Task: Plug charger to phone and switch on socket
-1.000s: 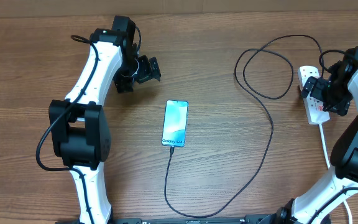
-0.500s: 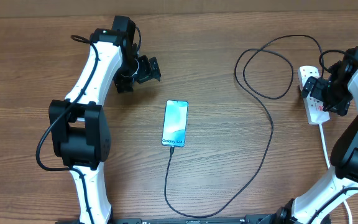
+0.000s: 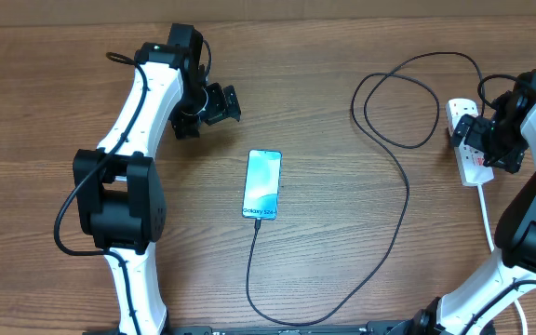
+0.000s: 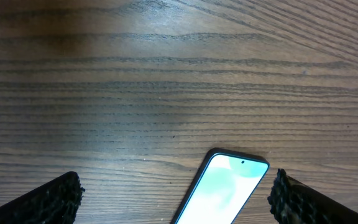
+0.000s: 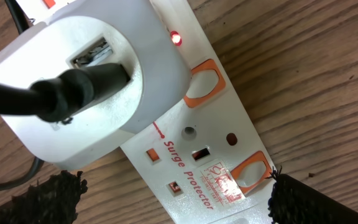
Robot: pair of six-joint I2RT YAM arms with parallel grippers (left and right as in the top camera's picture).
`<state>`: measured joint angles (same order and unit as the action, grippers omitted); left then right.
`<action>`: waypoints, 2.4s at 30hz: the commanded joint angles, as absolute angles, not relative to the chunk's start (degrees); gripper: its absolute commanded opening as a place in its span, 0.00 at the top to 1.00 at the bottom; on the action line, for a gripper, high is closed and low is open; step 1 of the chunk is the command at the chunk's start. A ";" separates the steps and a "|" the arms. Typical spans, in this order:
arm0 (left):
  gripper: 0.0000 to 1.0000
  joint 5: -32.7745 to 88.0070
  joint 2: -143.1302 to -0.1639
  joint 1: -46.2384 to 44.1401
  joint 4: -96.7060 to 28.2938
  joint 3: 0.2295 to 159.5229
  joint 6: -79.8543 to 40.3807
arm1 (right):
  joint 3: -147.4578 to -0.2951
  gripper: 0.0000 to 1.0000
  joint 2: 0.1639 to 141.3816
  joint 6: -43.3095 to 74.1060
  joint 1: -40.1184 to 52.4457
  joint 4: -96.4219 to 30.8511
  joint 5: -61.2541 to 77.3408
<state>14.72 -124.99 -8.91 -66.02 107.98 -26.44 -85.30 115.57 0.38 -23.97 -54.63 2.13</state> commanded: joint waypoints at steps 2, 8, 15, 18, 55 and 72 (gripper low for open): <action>0.00 14.41 -124.27 -9.13 -65.95 108.57 -25.74 | -86.28 0.00 113.36 -0.49 -24.16 -54.28 2.26; 0.00 14.41 -124.31 -9.13 -65.95 108.57 -25.74 | -86.28 0.00 113.36 -0.51 -24.16 -54.30 2.26; 0.00 14.41 -124.31 -9.13 -65.95 108.57 -25.74 | -86.28 0.00 113.36 -0.51 -24.16 -54.28 2.26; 0.00 14.41 -124.31 -9.13 -65.95 108.57 -25.74 | -86.28 0.00 113.36 -0.49 -24.16 -54.28 2.26; 0.00 14.41 -121.03 -21.74 -65.95 108.57 -25.74 | -86.28 0.00 113.36 -0.49 -24.16 -54.28 2.26; 0.00 14.41 -103.24 -26.44 -65.98 108.57 -25.74 | -86.28 0.00 113.36 -0.49 -24.16 -54.28 2.26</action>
